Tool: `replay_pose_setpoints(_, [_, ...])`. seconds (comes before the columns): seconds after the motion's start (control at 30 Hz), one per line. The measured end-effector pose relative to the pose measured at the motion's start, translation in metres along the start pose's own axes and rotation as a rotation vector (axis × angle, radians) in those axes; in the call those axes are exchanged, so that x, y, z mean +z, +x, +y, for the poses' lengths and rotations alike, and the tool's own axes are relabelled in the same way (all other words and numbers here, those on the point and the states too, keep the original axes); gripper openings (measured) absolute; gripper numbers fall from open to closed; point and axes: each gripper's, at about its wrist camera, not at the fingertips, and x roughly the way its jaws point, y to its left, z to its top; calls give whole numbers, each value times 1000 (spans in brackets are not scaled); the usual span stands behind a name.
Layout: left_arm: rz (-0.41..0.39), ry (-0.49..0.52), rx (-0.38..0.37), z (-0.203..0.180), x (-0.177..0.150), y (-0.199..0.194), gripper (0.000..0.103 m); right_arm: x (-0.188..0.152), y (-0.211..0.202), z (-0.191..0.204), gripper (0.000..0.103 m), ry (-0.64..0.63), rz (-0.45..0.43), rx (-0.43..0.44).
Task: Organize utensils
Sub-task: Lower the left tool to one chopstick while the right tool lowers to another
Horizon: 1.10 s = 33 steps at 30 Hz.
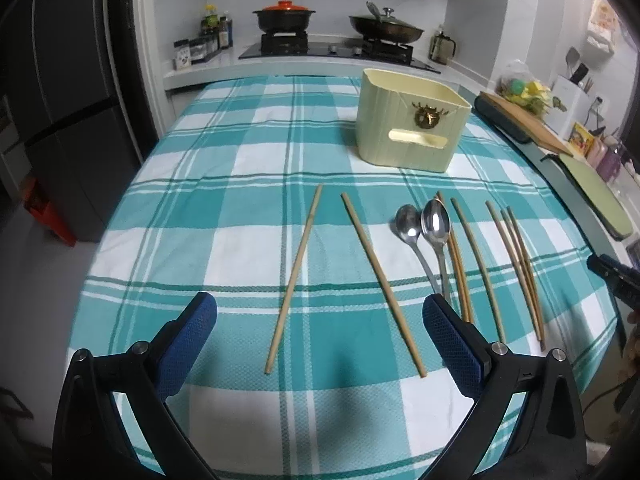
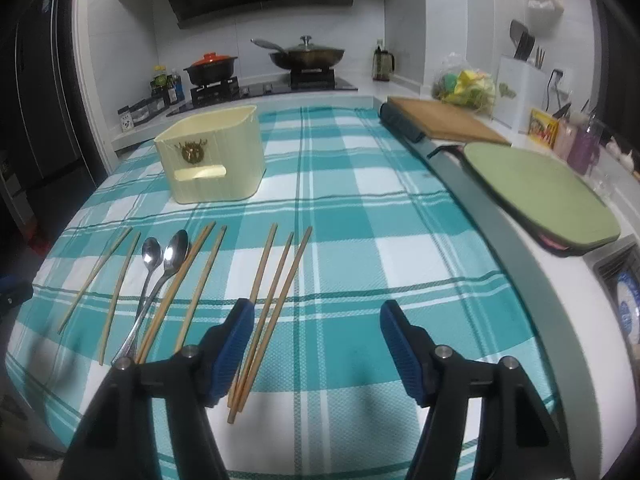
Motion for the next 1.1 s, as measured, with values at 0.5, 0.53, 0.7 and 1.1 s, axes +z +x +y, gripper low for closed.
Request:
replay_pose_setpoints(0.5, [105, 50, 43, 19, 27, 73, 102, 4, 113, 14, 20, 67, 234, 119])
replay_pose_setpoints(0.53, [112, 53, 39, 19, 28, 77, 102, 5, 116, 16, 20, 61, 239, 116])
replay_pose_setpoints(0.7, [157, 94, 42, 21, 36, 103, 102, 7, 125, 27, 17, -23, 265, 73])
replay_pose_setpoints(1.1, [194, 152, 92, 21, 42, 129, 102, 8, 124, 29, 14, -118, 302, 54])
